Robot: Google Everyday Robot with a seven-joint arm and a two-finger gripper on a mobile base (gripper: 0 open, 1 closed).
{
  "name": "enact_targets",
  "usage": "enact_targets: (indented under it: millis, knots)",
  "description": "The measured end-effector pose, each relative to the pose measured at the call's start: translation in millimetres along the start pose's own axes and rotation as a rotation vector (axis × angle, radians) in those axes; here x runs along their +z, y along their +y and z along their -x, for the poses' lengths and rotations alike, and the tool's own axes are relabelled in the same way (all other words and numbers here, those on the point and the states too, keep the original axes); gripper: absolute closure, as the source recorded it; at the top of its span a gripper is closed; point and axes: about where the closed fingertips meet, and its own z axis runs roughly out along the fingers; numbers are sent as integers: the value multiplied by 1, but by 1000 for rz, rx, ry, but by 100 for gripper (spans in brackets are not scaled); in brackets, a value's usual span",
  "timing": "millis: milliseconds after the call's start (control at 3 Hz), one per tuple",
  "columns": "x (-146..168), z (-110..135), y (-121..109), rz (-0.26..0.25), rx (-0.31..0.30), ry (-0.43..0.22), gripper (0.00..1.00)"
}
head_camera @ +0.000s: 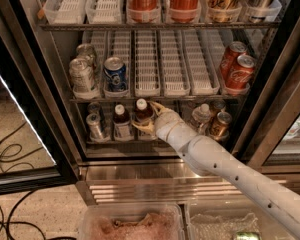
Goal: Pick blue plastic bottle from bottom shelf of fridge
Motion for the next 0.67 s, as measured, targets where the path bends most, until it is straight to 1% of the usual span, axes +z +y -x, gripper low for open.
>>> enact_targets:
  millis: [333,667]
  knots:
    - [-14,3,8,93,-49,14,100]
    - [-42,-3,25,141,-97,20,100]
